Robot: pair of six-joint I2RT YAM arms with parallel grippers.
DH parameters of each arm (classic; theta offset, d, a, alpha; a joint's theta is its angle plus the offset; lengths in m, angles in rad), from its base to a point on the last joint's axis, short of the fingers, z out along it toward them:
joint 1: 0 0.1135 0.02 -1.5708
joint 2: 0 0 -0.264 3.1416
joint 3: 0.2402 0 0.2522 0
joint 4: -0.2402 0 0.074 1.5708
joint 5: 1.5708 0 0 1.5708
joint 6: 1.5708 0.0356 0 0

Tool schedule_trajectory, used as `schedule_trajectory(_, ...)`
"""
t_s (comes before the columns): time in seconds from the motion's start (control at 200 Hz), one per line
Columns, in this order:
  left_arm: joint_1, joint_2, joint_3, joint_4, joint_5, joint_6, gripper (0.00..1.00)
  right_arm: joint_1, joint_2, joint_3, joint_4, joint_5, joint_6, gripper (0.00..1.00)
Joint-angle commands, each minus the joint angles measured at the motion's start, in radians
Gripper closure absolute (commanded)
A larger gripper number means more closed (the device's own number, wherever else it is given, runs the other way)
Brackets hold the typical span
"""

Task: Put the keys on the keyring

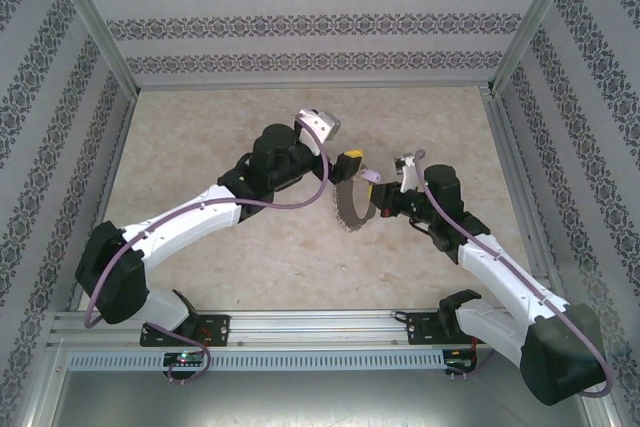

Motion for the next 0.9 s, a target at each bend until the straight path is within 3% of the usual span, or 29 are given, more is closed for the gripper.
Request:
schedule_trajectory(0.0,0.025,-0.023,0.047,-0.048,0.042,-0.028,0.00,0.005,0.007,0.077,0.033,-0.021,-0.040,1.00)
schedule_trajectory(0.135,0.046,-0.007,0.106,-0.105,0.189,-0.091,0.00,0.006,0.040,0.136,-0.005,-0.013,-0.048,1.00)
schedule_trajectory(0.22,0.046,0.020,0.187,-0.240,0.222,-0.066,0.04,0.010,0.059,0.158,-0.017,-0.009,-0.047,1.00)
schedule_trajectory(0.42,0.046,0.133,0.416,-0.625,0.144,0.005,0.44,0.028,0.081,0.192,-0.056,0.015,-0.033,1.00)
schedule_trajectory(0.535,0.046,0.183,0.451,-0.708,0.192,0.055,0.52,0.039,0.091,0.205,-0.083,0.036,-0.025,1.00)
schedule_trajectory(0.689,0.046,0.234,0.489,-0.787,0.285,0.086,0.69,0.048,0.095,0.219,-0.123,0.061,-0.016,1.00)
schedule_trajectory(0.764,0.046,0.252,0.498,-0.801,0.337,0.090,0.70,0.051,0.099,0.223,-0.135,0.065,-0.016,1.00)
schedule_trajectory(0.894,0.046,0.256,0.478,-0.777,0.326,0.082,0.68,0.054,0.106,0.224,-0.140,0.069,-0.014,1.00)
